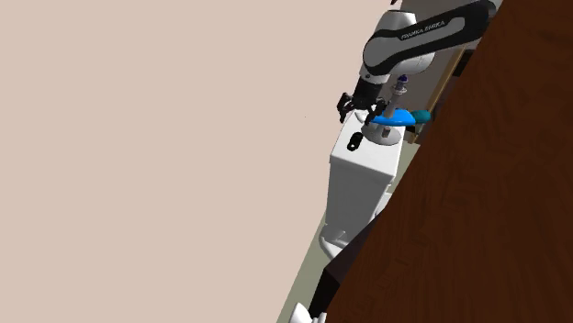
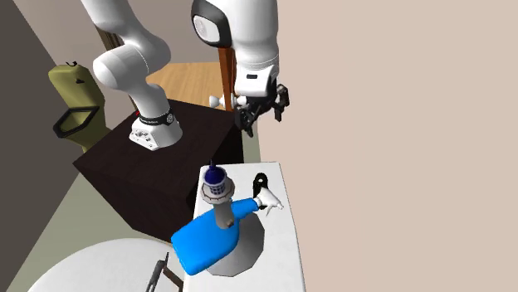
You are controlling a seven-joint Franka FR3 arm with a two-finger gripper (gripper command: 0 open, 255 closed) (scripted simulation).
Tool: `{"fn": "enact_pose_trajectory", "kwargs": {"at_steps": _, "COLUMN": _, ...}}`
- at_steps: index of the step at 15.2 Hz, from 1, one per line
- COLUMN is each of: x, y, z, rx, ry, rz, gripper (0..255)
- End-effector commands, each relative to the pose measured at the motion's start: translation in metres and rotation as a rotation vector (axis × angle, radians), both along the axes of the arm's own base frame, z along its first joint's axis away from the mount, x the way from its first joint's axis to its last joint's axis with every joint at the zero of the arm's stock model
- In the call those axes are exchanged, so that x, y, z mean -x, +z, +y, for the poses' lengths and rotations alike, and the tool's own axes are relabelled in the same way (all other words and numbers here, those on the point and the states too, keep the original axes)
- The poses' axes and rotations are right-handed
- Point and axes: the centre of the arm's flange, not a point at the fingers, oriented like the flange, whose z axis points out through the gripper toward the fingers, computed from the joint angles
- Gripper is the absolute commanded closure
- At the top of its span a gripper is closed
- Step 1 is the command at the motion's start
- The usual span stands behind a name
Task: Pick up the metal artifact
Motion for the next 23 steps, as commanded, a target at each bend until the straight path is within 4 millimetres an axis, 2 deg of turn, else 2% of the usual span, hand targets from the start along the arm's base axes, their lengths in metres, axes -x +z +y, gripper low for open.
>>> {"fn": "enact_pose_trajectory", "kwargs": {"at_steps": 1, "x": -0.006, "y": -0.018, "z": -0.019, "rx": 0.001, "ry": -0.076, "rz": 0.003, "gripper": 0}}
{"fn": "enact_pose_trajectory", "kwargs": {"at_steps": 10, "x": -0.021, "y": -0.099, "z": -0.100, "rx": 0.003, "ry": -0.408, "rz": 0.018, "gripper": 0}}
{"fn": "enact_pose_trajectory", "kwargs": {"at_steps": 18, "x": -0.021, "y": -0.140, "z": -0.104, "rx": 0.003, "ry": -0.424, "rz": 0.019, "gripper": 0}}
{"fn": "enact_pose_trajectory", "kwargs": {"at_steps": 20, "x": -0.021, "y": -0.143, "z": -0.104, "rx": 0.003, "ry": -0.424, "rz": 0.019, "gripper": 0}}
{"fn": "enact_pose_trajectory", "kwargs": {"at_steps": 21, "x": -0.021, "y": -0.143, "z": -0.105, "rx": 0.003, "ry": -0.424, "rz": 0.019, "gripper": 255}}
{"fn": "enact_pose_trajectory", "kwargs": {"at_steps": 23, "x": -0.021, "y": -0.143, "z": -0.105, "rx": 0.003, "ry": -0.424, "rz": 0.019, "gripper": 255}}
